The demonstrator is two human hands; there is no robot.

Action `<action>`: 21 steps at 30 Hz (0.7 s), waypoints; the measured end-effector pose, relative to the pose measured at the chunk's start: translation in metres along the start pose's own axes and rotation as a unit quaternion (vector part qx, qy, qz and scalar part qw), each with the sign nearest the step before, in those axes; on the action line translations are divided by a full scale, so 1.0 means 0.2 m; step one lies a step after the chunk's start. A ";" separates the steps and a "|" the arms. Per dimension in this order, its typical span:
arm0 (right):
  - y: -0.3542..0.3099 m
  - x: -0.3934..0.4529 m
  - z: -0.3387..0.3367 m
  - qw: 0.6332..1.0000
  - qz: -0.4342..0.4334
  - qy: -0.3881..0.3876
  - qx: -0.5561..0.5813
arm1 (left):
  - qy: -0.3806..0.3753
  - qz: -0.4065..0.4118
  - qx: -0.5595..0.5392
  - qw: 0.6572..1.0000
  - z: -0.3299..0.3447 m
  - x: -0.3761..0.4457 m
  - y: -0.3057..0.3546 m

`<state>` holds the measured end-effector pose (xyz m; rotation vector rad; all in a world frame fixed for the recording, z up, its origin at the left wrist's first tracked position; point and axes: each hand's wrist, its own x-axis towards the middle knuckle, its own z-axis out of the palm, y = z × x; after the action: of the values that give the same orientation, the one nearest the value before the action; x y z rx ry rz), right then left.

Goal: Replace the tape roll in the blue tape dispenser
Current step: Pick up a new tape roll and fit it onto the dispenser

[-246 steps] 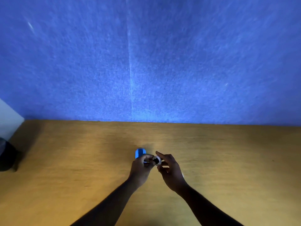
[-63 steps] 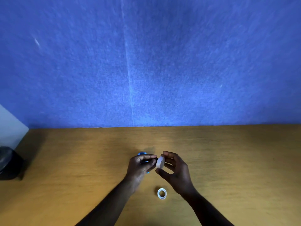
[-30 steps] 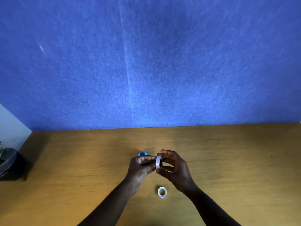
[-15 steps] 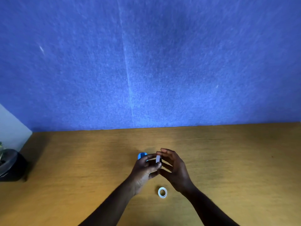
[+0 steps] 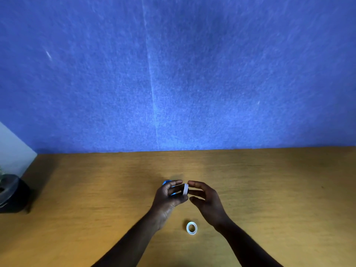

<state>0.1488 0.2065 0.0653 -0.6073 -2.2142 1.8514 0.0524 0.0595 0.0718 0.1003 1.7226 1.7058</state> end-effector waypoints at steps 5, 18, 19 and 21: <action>0.00 0.03 0.01 0.999 -0.026 -0.017 -0.025 | -0.033 -0.003 0.011 0.999 -0.03 0.02 -0.03; 0.04 0.15 0.07 0.995 -0.037 -0.042 -0.077 | 0.061 0.001 -0.026 0.998 -0.09 0.05 -0.07; 0.04 0.15 0.08 0.994 -0.039 -0.044 -0.087 | 0.059 0.011 -0.010 0.998 -0.09 0.05 -0.06; 0.05 0.17 0.09 0.994 -0.039 -0.040 -0.099 | 0.052 0.034 0.018 0.998 -0.10 0.05 -0.05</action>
<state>0.1124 0.2062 0.0476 -0.4786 -2.4559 1.6594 0.0396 0.0469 0.0561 0.0887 1.8458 1.7573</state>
